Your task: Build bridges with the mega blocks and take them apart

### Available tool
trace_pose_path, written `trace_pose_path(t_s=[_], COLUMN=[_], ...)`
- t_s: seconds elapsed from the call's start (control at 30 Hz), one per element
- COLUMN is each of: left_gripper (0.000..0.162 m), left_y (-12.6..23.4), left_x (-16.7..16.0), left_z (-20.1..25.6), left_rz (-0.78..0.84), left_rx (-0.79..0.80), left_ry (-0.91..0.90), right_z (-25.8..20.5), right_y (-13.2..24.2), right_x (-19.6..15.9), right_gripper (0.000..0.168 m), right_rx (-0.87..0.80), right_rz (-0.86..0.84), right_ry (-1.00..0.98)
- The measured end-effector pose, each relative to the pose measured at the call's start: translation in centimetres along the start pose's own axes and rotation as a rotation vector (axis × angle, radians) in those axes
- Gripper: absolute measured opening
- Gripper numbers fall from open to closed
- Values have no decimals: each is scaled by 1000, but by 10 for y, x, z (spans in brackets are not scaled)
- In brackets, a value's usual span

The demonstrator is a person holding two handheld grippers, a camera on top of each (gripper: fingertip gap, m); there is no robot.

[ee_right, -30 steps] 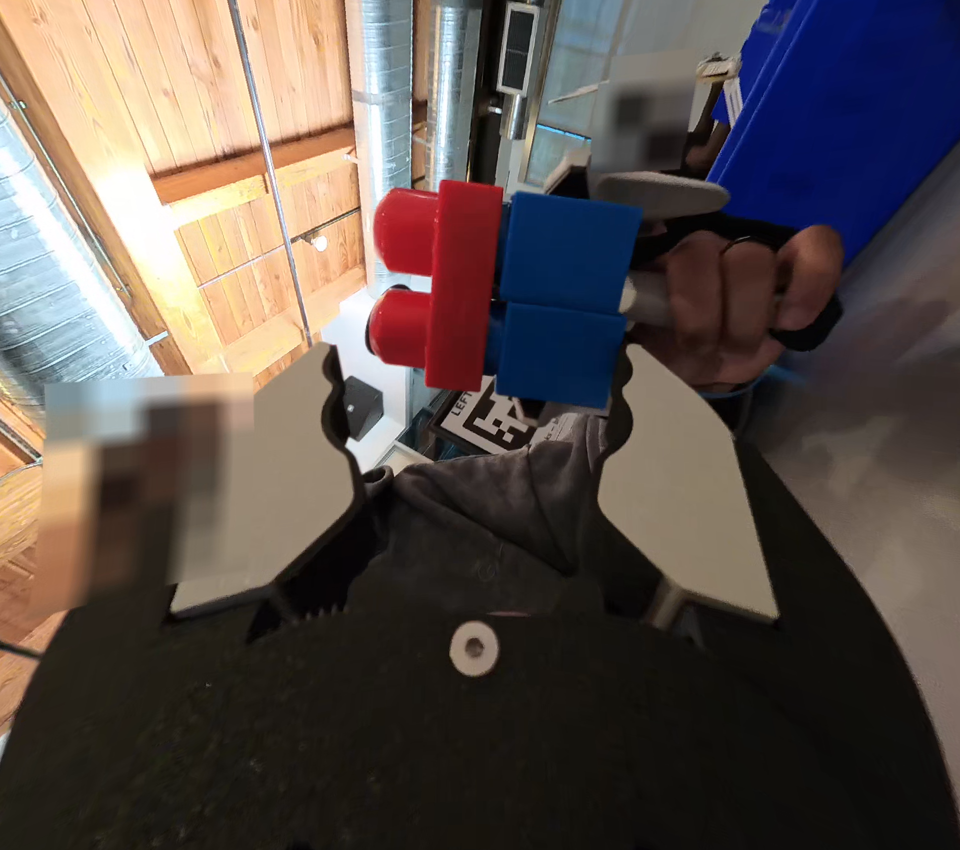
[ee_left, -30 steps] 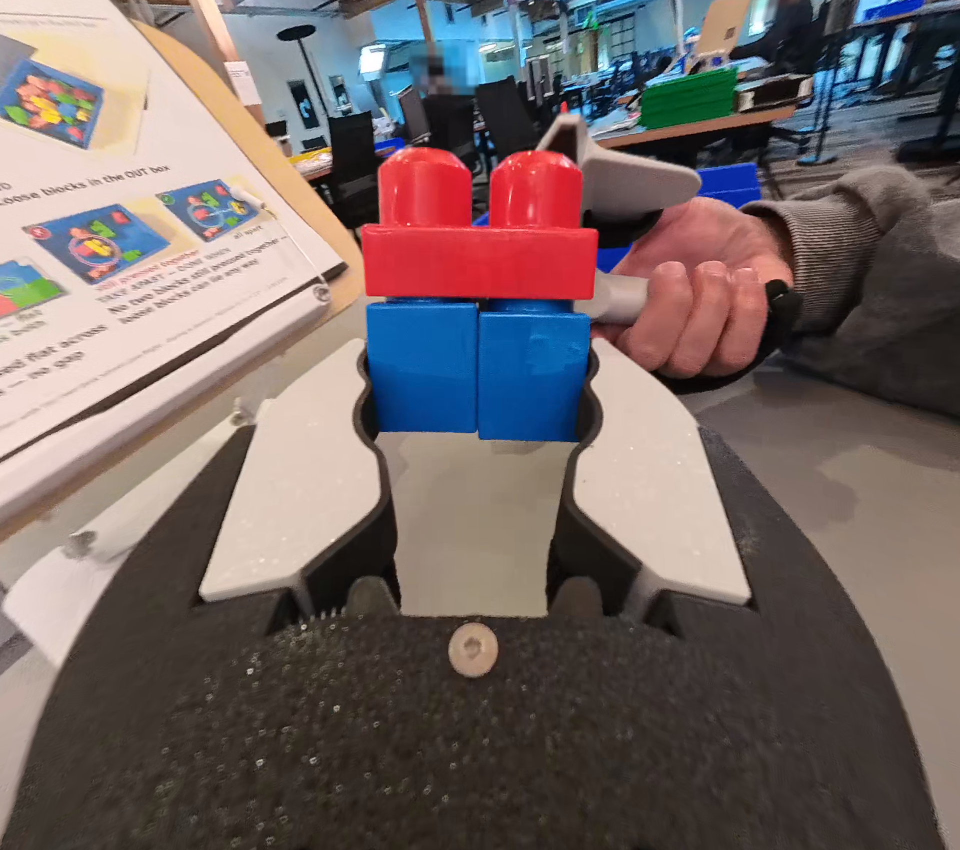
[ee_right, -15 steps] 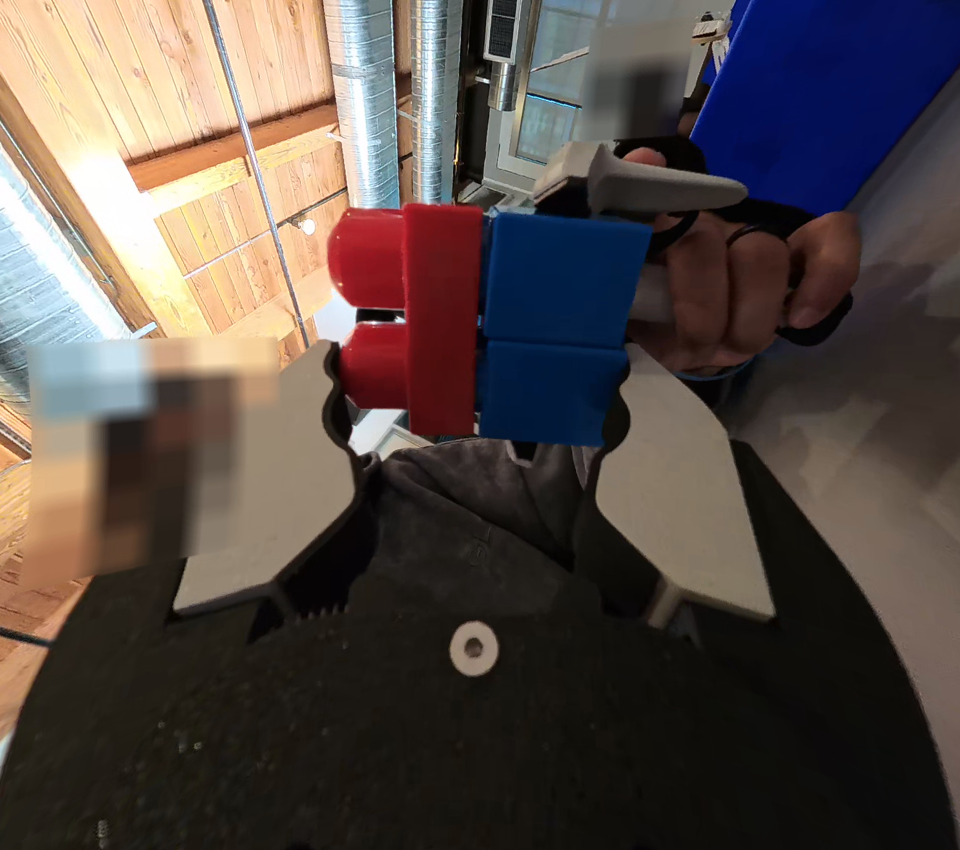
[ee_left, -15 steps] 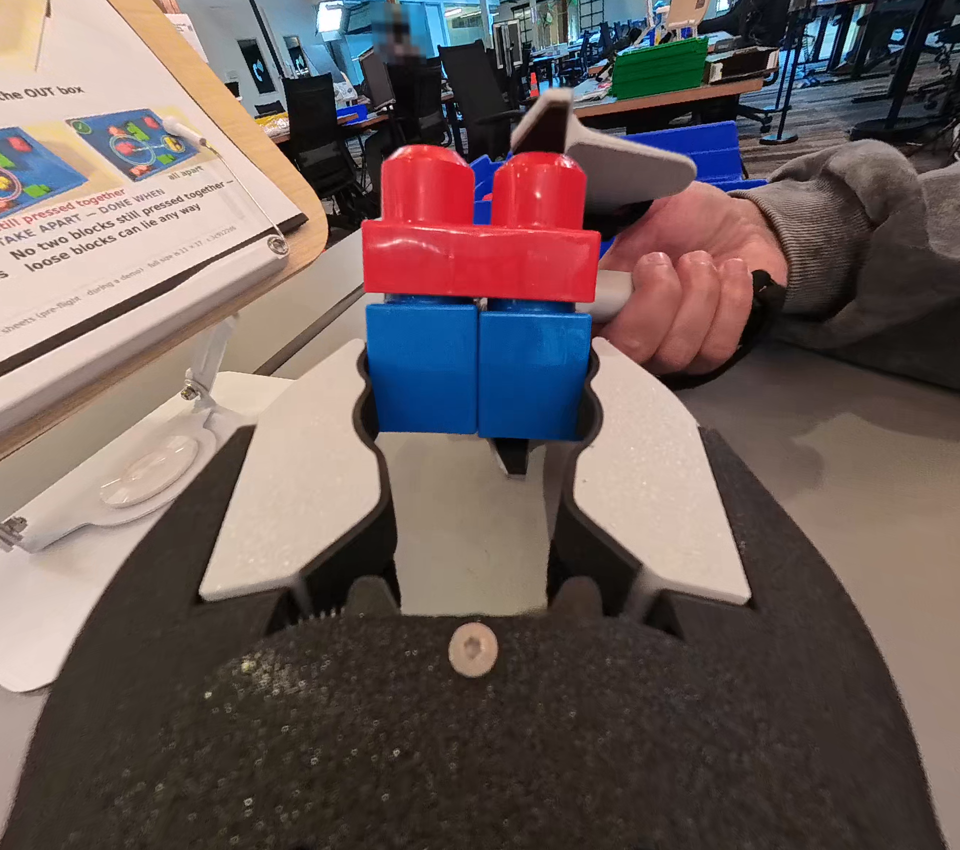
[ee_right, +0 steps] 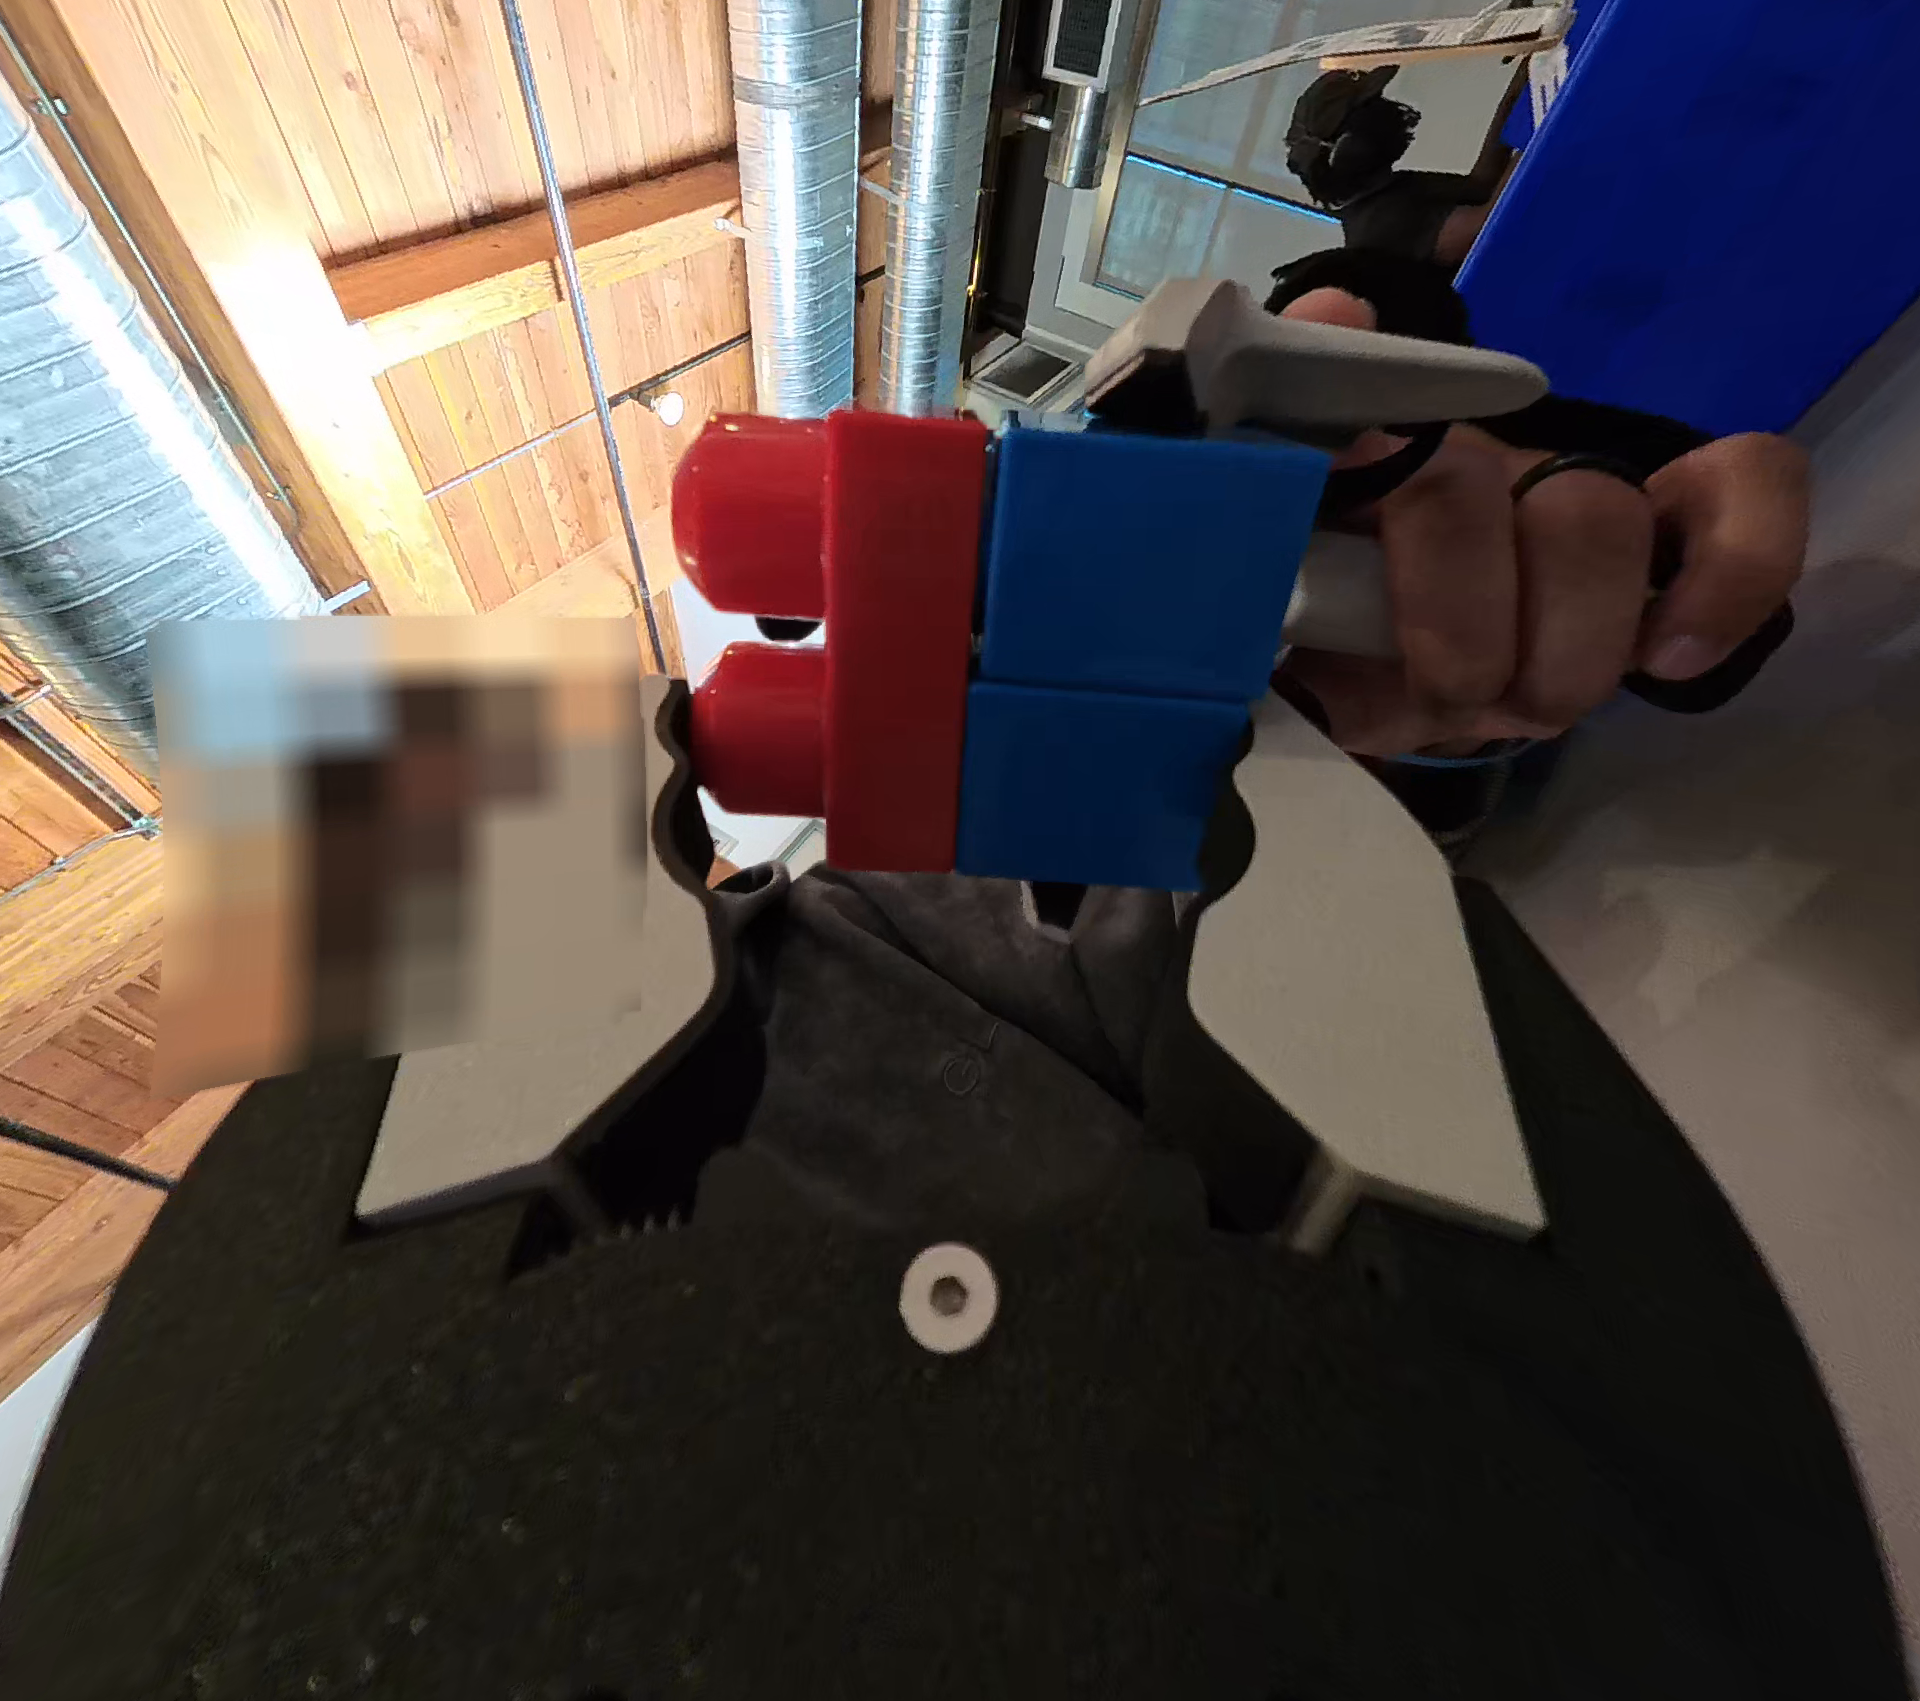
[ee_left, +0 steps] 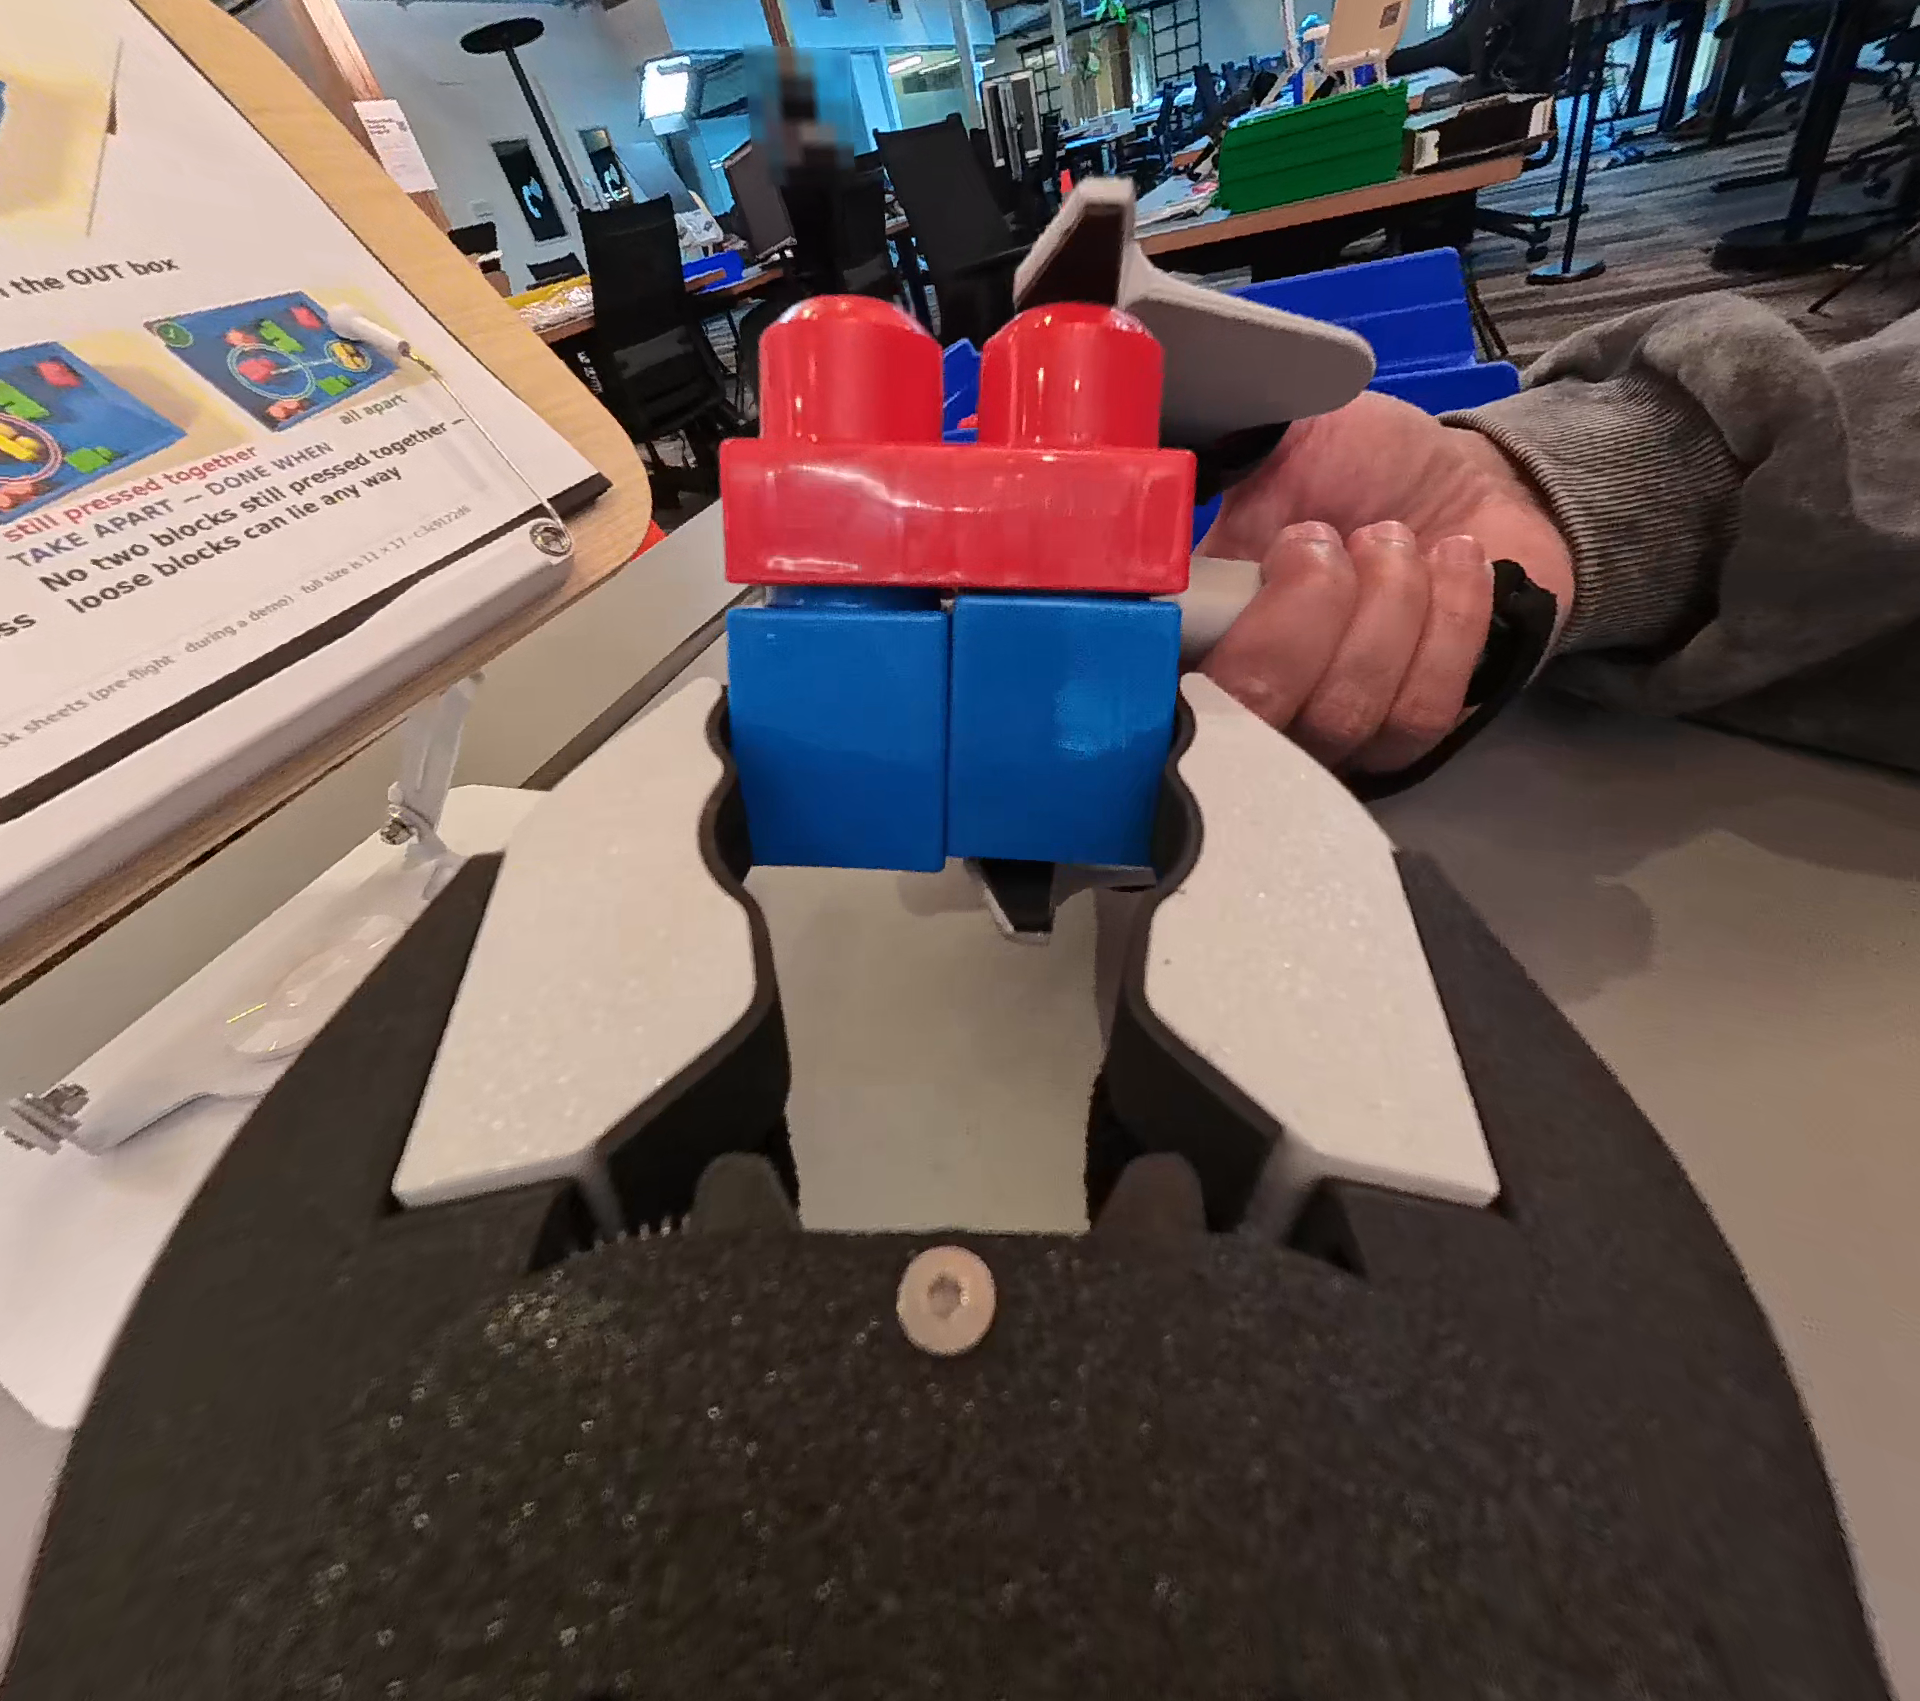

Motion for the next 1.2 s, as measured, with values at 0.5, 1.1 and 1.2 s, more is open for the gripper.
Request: trace_pose_path(t_s=[0.5,1.1,1.2], left_gripper=[75,75,75], left_y=[7,0,0], left_x=[11,5,6], left_z=[8,16,17], left_rz=[62,36,46], left_rx=[-59,-54,-55], left_ry=[45,-16,-17], right_z=[2,-1,-2], right_y=[-4,-5,-5], right_x=[13,12,11], right_gripper=[122,101,100], right_rx=[0,16,37], right_rz=[153,45,33], right_ry=[25,69,62])
Point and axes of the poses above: each gripper's, where its closed fingertips meet, y back along the fingers, x out of its top, z = x × y across the jaws, the point moved 5 cm from there along y, back along the fingers, and after that the axes turned 4 degrees about -z, right-handed, at the moved point
